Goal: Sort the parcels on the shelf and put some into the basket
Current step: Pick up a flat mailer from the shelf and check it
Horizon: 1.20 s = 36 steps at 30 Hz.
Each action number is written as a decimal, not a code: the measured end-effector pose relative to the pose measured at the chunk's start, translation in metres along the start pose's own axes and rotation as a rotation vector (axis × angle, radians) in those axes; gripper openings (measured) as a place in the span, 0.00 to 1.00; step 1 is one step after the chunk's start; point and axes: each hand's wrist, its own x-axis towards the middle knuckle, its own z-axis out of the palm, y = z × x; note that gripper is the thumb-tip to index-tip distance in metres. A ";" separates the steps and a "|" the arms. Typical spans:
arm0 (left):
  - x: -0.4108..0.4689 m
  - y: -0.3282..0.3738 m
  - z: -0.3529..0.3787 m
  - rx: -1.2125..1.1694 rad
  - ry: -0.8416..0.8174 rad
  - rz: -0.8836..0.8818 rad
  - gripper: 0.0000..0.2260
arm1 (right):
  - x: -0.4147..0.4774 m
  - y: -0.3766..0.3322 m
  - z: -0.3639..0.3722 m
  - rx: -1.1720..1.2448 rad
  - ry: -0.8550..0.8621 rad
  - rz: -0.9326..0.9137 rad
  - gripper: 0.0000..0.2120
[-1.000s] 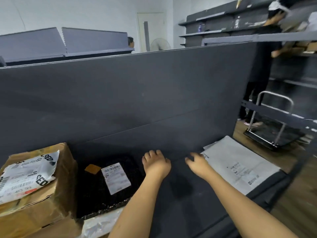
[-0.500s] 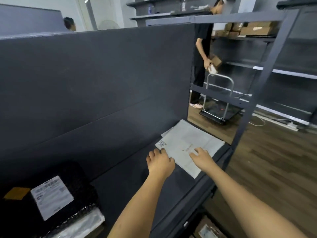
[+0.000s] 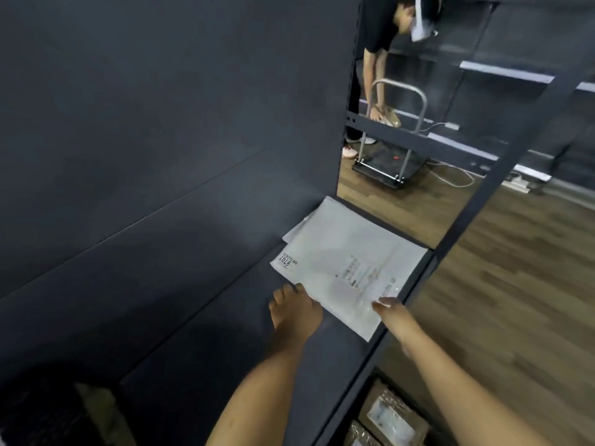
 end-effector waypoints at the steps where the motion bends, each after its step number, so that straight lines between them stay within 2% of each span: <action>1: 0.007 0.000 0.003 -0.003 -0.019 0.002 0.20 | 0.006 0.001 0.003 0.045 0.004 0.034 0.22; 6: 0.027 -0.009 0.019 0.005 -0.046 0.006 0.19 | 0.031 0.008 0.013 0.263 0.055 0.102 0.19; 10: 0.037 -0.021 0.023 -0.020 -0.058 -0.042 0.19 | 0.037 0.004 0.020 0.437 0.218 0.123 0.24; 12: 0.041 -0.025 0.023 -0.011 -0.076 -0.068 0.19 | 0.039 -0.001 0.022 0.526 0.246 0.117 0.24; 16: 0.042 -0.029 0.017 -0.025 -0.060 -0.091 0.20 | 0.040 -0.017 0.022 0.665 0.068 0.102 0.19; 19: 0.034 -0.029 0.009 -0.065 -0.014 -0.086 0.20 | 0.033 -0.019 0.013 0.804 -0.035 0.071 0.21; 23: 0.017 -0.026 -0.001 -0.122 0.011 -0.087 0.24 | 0.014 -0.014 -0.003 0.857 -0.122 -0.015 0.26; 25: 0.008 -0.024 -0.008 -0.281 -0.010 -0.120 0.28 | 0.002 -0.006 -0.013 0.933 -0.175 -0.056 0.27; 28: -0.011 -0.015 -0.019 -0.726 -0.064 -0.191 0.30 | -0.015 0.007 -0.025 1.061 -0.303 -0.114 0.26; 32: -0.046 0.002 -0.030 -1.393 -0.131 -0.127 0.08 | -0.044 0.014 -0.029 1.101 -0.446 -0.137 0.23; 34: -0.065 0.006 -0.038 -1.615 -0.104 -0.085 0.06 | -0.062 0.014 -0.029 1.074 -0.458 -0.145 0.24; 36: -0.082 0.007 -0.051 -1.701 -0.064 -0.030 0.08 | -0.078 0.016 -0.029 1.037 -0.484 -0.169 0.23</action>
